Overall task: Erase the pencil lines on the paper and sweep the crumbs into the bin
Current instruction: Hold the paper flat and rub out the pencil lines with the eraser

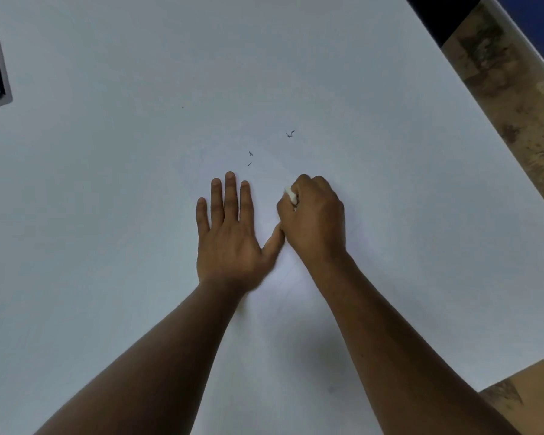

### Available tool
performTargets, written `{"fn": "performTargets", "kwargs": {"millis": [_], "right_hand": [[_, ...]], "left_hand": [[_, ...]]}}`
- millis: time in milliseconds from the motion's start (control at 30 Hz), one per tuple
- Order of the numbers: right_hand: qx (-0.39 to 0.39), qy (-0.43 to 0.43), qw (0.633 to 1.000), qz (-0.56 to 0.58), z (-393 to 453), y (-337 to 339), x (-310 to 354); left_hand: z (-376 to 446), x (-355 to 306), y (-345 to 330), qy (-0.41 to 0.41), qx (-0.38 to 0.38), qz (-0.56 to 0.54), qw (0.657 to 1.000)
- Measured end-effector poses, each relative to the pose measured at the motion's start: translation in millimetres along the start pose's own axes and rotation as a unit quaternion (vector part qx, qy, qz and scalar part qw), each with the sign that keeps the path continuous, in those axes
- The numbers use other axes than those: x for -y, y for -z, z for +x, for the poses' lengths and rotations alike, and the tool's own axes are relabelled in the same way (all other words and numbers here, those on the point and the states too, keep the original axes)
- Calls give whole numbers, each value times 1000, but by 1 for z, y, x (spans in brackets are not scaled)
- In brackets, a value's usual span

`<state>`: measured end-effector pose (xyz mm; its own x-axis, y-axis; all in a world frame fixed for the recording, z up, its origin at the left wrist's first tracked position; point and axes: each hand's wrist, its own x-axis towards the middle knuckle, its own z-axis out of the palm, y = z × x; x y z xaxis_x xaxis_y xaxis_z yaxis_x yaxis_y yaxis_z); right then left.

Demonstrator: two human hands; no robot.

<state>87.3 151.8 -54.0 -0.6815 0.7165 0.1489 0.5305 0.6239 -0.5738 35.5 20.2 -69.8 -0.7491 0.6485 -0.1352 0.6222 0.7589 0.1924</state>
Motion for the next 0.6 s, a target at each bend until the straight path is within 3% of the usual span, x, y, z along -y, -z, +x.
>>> {"fn": "performTargets", "kwargs": {"millis": [233, 467, 600], "right_hand": [[-22, -66, 997, -17, 20, 20, -33], [58, 81, 995, 13, -3, 13, -13], [5, 67, 995, -73, 28, 22, -36]], "left_hand": [[0, 0, 1, -3, -1, 0, 1000], [0, 1, 0, -5, -3, 5, 1000], [0, -1, 2, -6, -2, -3, 1000]]}}
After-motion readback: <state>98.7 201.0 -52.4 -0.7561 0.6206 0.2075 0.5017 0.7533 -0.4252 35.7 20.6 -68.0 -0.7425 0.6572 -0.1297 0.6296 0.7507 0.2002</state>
